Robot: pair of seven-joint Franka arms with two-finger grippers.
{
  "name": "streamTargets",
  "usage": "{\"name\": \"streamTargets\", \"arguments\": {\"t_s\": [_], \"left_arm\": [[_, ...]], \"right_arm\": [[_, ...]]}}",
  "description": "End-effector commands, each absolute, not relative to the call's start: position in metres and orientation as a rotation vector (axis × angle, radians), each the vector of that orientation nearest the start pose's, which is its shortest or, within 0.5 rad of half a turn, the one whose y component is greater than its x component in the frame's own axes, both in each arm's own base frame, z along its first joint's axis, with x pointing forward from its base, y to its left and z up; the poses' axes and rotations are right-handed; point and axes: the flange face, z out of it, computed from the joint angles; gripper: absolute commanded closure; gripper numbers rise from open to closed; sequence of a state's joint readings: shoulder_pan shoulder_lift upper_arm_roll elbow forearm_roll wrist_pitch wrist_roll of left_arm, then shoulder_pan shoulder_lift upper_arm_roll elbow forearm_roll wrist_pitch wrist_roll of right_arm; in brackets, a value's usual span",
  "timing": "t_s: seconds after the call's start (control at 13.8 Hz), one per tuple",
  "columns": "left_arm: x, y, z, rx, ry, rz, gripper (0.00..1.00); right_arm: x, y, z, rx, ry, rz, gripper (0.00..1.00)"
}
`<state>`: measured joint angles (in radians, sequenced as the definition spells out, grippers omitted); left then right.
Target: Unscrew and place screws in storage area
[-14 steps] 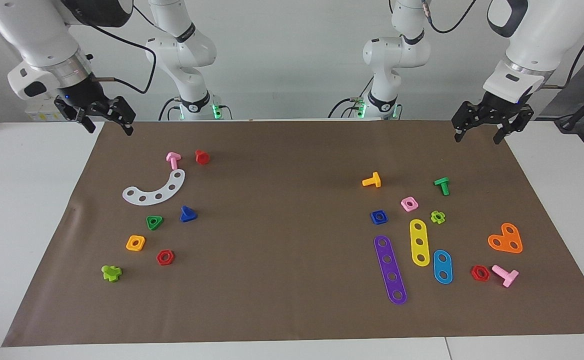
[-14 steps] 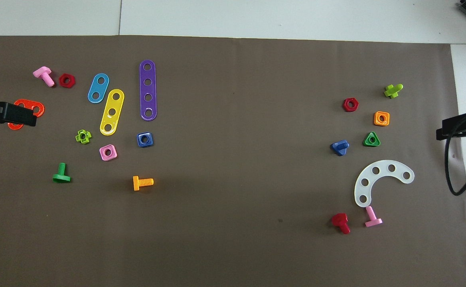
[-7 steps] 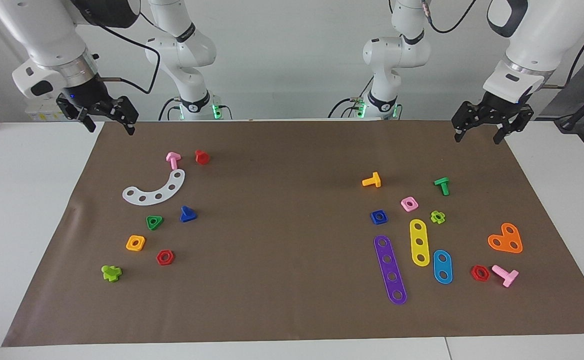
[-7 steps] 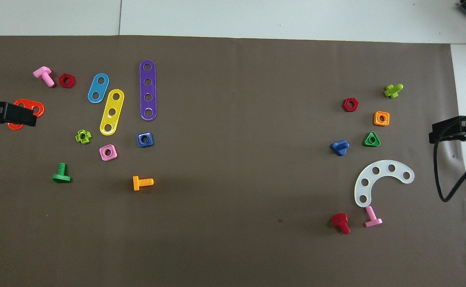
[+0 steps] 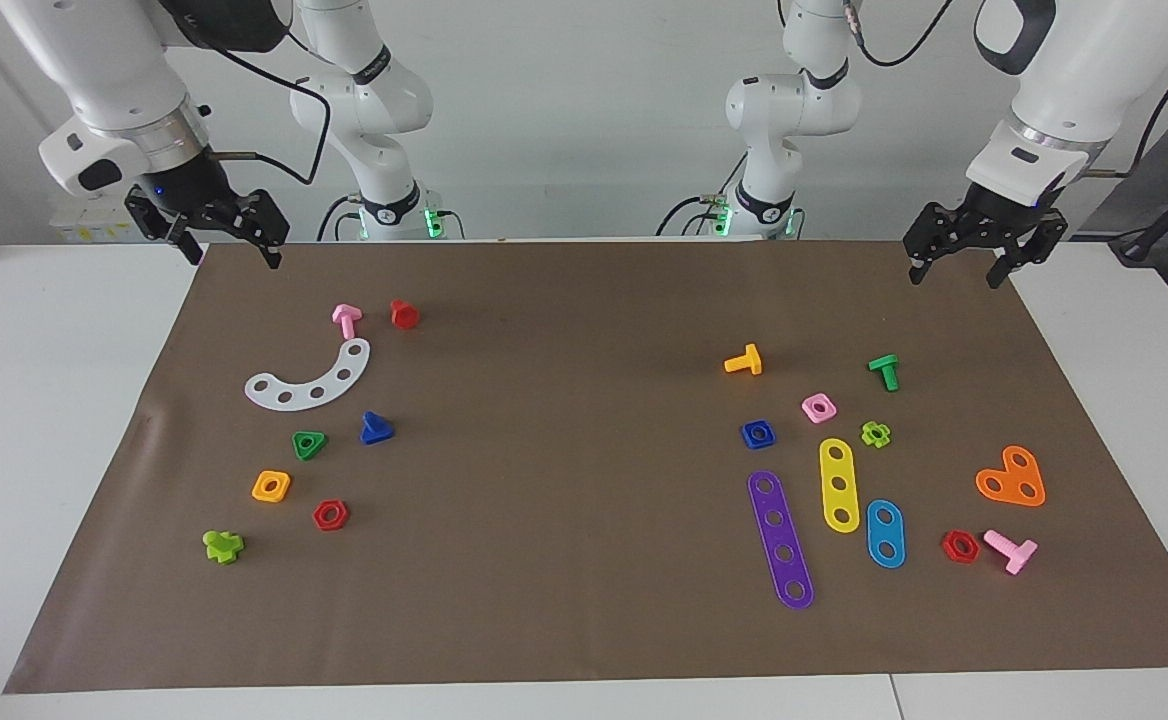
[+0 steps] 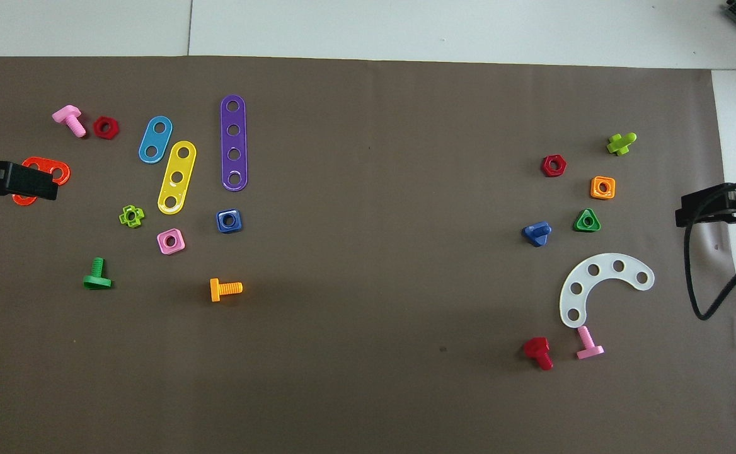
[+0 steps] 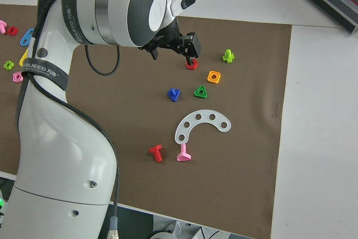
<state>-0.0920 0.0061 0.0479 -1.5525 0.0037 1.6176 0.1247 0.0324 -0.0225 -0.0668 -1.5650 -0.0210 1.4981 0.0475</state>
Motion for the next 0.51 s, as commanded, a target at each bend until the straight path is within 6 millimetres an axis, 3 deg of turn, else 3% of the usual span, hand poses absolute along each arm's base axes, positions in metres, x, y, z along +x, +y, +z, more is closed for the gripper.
{"name": "streamTargets", "arguments": {"t_s": [0.0,0.44], "left_arm": [[0.5525,-0.0224,0.6358,-3.133,0.274,-0.087,0.0],[0.5525,-0.0224,0.6358,-3.133,0.274,-0.087,0.0]], "right_arm": [[0.5333,-0.0245,0.6411,-3.135,0.154,0.053,0.0],[0.5318,-0.028,0.6408,-3.135,0.161,0.053,0.0]]}}
